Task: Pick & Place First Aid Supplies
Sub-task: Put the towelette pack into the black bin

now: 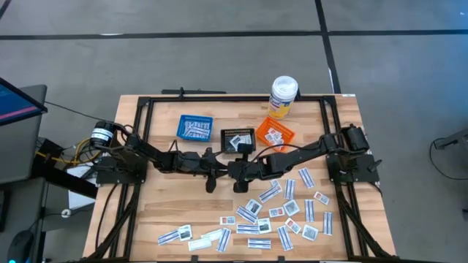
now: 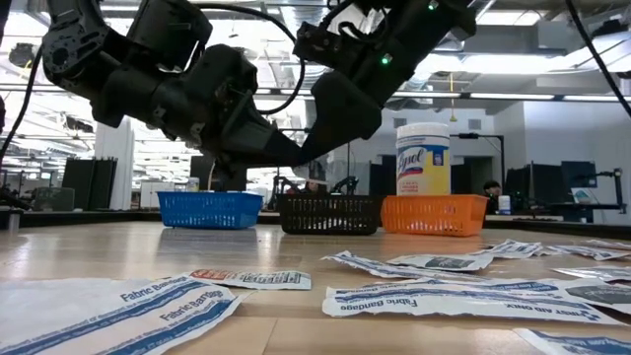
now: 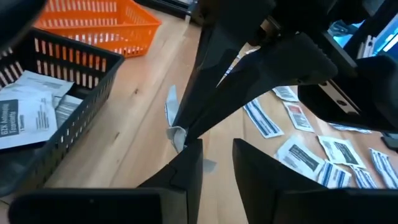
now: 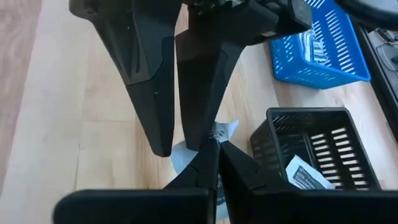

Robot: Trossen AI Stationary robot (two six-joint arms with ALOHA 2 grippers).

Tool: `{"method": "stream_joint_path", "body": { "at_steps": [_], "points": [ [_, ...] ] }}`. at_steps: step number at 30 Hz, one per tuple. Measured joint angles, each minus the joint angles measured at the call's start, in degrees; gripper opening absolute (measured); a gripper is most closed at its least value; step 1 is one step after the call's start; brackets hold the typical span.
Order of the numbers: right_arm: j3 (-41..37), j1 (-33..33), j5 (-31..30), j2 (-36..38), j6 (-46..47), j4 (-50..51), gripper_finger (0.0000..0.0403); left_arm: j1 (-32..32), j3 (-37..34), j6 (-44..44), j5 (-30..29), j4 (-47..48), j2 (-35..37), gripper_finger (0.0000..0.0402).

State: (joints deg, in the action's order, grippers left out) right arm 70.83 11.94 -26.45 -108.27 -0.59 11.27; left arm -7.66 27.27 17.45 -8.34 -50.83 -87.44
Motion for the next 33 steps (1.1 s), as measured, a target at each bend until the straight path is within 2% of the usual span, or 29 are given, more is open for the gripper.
{"method": "stream_joint_path", "body": {
  "at_steps": [5, 9, 12, 15, 21, 33],
  "points": [
    [-0.1, 0.0, -0.1, 0.0, 0.0, -0.1, 0.0005, 0.1, 0.0, 0.0, -0.4, 0.0, 0.0, 0.0090],
    [-0.1, 1.0, -4.4, 0.2, 0.2, 3.8, 0.0004, 0.1, 0.0, 0.0, -0.9, 0.8, 0.0, 0.0090],
    [-0.1, 2.0, -6.7, 0.4, 2.1, 7.3, 0.0003, 0.2, 0.0, 0.0, -3.7, 1.4, 0.0, 0.0090],
    [-0.1, 2.7, -6.8, 0.7, 3.4, 5.6, 0.0005, 0.3, 0.0, 0.0, -5.9, 2.2, 0.0, 0.0090],
    [-0.1, 3.1, -6.7, 0.5, -4.5, 1.5, 0.0005, 0.4, 0.0, 1.4, -2.2, 0.6, 0.0, 0.0090],
    [-0.1, 3.4, -7.0, 0.3, -5.0, 4.9, 0.0005, 0.2, 0.0, 1.5, -2.1, -0.2, 0.0, 0.0090]
  ]
}}
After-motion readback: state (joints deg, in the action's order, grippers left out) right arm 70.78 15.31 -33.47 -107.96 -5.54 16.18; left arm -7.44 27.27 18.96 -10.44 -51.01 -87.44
